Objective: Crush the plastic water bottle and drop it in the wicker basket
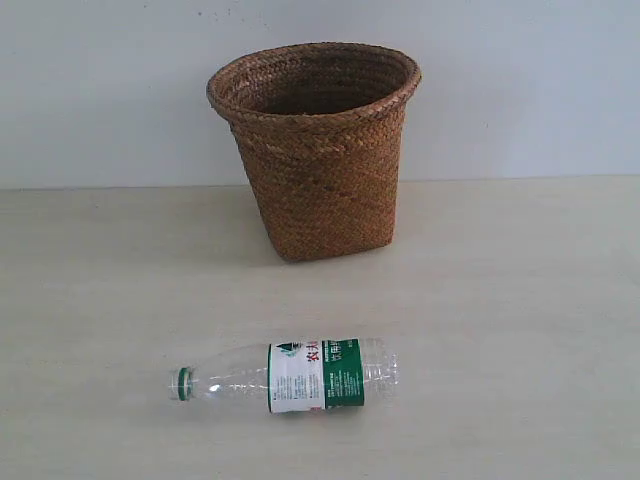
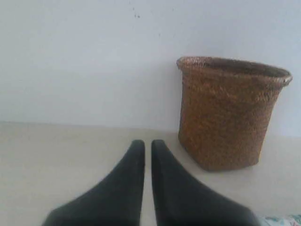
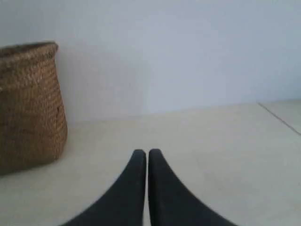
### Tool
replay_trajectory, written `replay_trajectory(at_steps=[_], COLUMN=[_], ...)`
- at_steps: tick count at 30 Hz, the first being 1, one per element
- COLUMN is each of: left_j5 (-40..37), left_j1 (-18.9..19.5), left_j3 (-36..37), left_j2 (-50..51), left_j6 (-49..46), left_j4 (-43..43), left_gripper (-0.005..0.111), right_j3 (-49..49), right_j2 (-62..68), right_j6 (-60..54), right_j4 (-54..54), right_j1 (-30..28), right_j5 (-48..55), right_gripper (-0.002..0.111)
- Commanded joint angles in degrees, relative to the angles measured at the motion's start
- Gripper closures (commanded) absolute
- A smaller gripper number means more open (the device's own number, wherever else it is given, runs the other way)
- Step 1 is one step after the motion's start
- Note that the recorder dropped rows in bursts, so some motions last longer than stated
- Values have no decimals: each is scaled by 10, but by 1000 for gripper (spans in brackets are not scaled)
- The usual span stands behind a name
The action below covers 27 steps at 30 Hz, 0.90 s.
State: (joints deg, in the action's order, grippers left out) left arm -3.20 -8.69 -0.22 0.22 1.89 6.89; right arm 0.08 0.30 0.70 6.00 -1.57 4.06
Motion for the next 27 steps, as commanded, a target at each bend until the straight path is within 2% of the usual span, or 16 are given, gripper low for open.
replay_trajectory(at_steps=[1, 8, 12, 19, 27], left_j5=[66, 200, 258, 263, 255], left_j1=[2, 2, 2, 2, 2], left_j3=[2, 2, 2, -73, -213], left_j2=[-2, -2, -2, 67, 259], left_j6=[9, 95, 106, 106, 106], left_j4=[15, 18, 12, 10, -20], left_gripper=[102, 102, 102, 102, 102], right_j3=[-1, -1, -25, -128, -239], right_j2=[-3, -3, -3, 69, 239], right_j6=[66, 129, 146, 141, 141], right_j4=[15, 11, 1, -26, -70], right_j1=[-1, -1, -1, -1, -1], right_j5=[-78, -233, -234, -222, -216], right_gripper=[108, 108, 108, 108, 108])
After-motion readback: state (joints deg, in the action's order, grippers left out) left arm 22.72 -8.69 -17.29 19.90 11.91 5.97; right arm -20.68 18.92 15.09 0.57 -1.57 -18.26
